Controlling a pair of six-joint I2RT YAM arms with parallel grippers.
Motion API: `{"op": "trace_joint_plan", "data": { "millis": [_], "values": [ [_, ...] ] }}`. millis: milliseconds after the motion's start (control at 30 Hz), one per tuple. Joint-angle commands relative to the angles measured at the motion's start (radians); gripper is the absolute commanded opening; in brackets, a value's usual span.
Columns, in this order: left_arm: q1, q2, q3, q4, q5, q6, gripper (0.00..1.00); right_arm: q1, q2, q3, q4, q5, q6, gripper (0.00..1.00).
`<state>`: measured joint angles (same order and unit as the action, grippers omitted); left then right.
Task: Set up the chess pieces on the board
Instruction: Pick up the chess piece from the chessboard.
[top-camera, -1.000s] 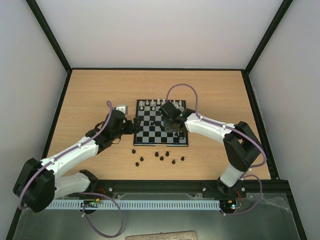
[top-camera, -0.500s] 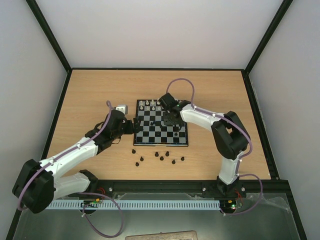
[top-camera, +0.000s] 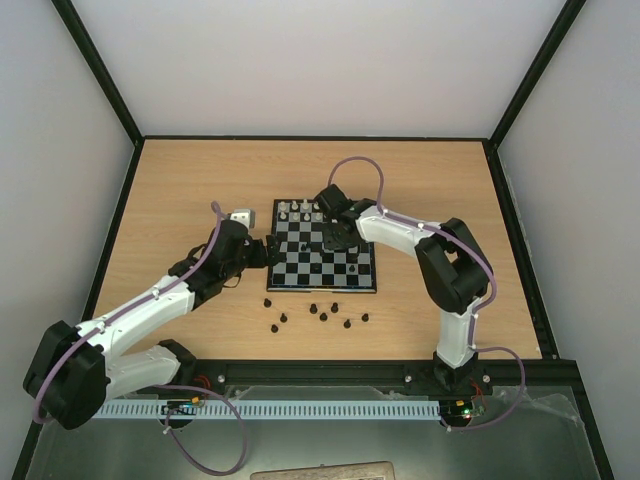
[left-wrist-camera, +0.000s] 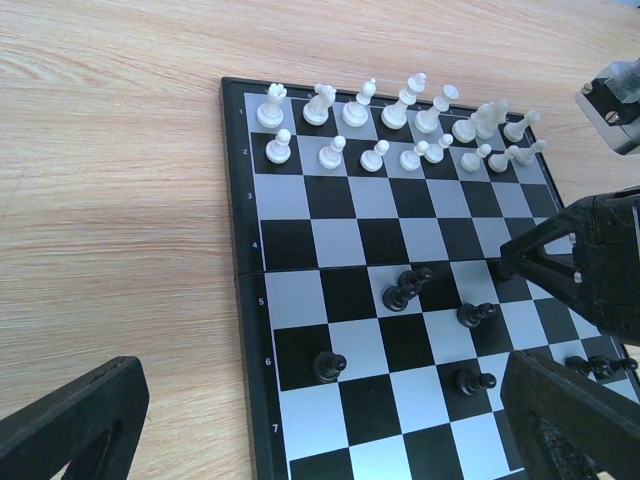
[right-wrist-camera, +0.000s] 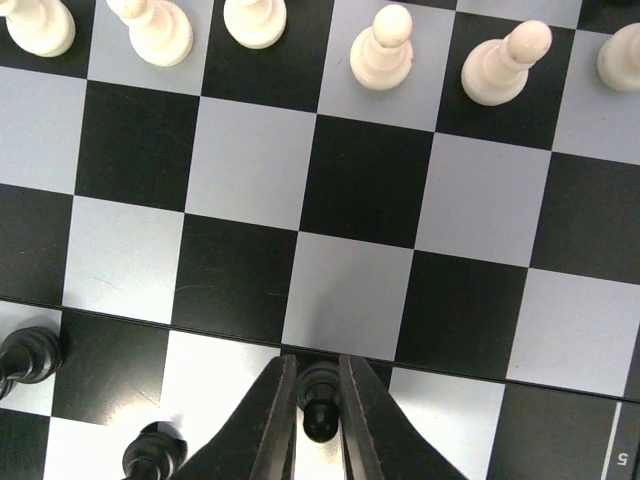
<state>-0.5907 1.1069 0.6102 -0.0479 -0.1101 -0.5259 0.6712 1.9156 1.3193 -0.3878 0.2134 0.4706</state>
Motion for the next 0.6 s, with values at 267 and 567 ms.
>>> {"op": "trace_joint_plan", "data": {
  "millis": [267,567],
  "values": [
    [-0.008,0.002,0.010,-0.004,-0.003,0.007,1.00,-0.001,-0.072,-0.063,-0.054,-0.012,-0.013,0.02],
    [-0.008,0.013,0.017,-0.007,-0.013,0.004,1.00,0.059,-0.175,-0.178,-0.058,-0.029,0.001,0.02]
  ]
}}
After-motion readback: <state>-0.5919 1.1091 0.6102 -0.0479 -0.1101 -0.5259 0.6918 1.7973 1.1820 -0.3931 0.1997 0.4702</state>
